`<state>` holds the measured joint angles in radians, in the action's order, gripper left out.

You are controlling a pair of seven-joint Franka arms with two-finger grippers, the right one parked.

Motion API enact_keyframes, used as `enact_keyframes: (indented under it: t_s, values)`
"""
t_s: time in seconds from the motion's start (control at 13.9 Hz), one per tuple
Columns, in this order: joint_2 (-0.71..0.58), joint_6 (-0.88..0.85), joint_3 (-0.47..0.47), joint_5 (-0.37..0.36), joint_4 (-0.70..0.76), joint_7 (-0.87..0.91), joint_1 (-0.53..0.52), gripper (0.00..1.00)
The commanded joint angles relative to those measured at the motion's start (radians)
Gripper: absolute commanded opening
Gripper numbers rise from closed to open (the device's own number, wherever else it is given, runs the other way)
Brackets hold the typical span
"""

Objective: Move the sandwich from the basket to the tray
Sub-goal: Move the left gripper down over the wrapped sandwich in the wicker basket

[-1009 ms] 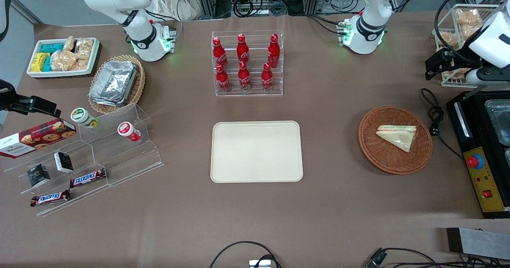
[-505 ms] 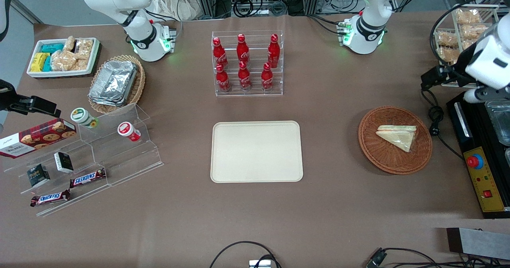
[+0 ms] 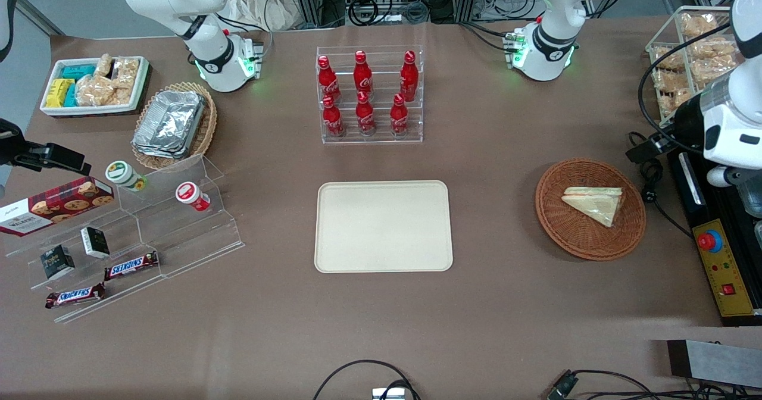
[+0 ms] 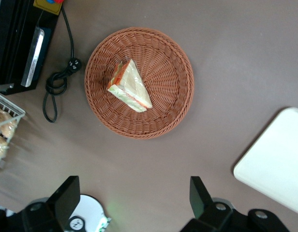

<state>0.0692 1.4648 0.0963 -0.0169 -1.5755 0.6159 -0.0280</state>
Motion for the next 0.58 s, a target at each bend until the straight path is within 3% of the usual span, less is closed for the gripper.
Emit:
enact_keyframes:
  t_s: [0.0,0.5]
  values:
    - [-0.051,0.121,0.000,-0.006,-0.145,0.089,-0.003,1.00]
    - [-0.175,0.446,0.000,0.003,-0.525,0.127,-0.093,0.99]
